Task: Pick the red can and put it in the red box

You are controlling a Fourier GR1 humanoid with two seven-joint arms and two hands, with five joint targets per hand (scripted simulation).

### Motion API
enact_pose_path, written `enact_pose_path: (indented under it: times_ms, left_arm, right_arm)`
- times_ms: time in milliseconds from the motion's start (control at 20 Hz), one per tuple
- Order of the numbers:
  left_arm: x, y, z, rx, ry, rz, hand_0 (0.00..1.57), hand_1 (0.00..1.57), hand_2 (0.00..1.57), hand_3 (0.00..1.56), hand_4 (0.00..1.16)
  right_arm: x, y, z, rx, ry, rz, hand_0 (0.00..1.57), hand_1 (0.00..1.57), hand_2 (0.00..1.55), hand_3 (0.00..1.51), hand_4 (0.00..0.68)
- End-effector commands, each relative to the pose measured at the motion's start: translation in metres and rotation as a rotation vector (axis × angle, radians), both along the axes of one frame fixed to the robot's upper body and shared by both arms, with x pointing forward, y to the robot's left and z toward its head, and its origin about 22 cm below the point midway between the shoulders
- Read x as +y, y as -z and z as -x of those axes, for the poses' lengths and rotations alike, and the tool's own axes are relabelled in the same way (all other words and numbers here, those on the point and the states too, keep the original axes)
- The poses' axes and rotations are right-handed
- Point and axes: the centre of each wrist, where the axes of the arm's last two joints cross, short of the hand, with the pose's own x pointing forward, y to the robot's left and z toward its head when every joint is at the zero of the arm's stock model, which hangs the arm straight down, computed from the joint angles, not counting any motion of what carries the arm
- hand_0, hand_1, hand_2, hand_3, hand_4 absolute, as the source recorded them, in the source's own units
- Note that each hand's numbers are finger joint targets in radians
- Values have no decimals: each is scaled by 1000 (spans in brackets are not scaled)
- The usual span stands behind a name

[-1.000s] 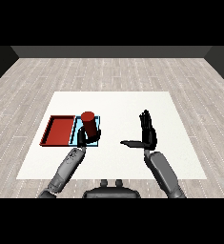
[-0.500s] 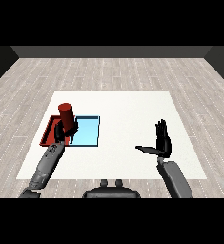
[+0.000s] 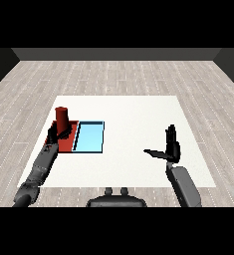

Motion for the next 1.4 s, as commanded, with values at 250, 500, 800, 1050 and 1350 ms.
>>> enact_pose_path:
  times_ms: [250,500,800,1050,1350]
  left_arm:
    - [-1,28,-8,308,-136,-26,738,738,732,737,812]
    - [13,49,14,419,-202,-15,828,828,805,494,795]
    - [25,53,24,477,-308,89,1493,1493,1342,0,654]
    - [41,42,23,536,-239,107,0,0,0,0,0]
    - [45,39,23,381,-258,31,0,0,0,0,0]
  right_arm:
    - [1,16,-18,17,5,-40,0,0,0,0,0]
    - [1,33,-26,31,17,-23,0,0,0,0,0]
    - [-13,20,-32,22,12,-48,0,0,0,0,0]
    - [0,20,-30,-22,15,-56,0,0,0,0,0]
    - [2,29,-29,-21,11,-76,0,0,0,0,0]
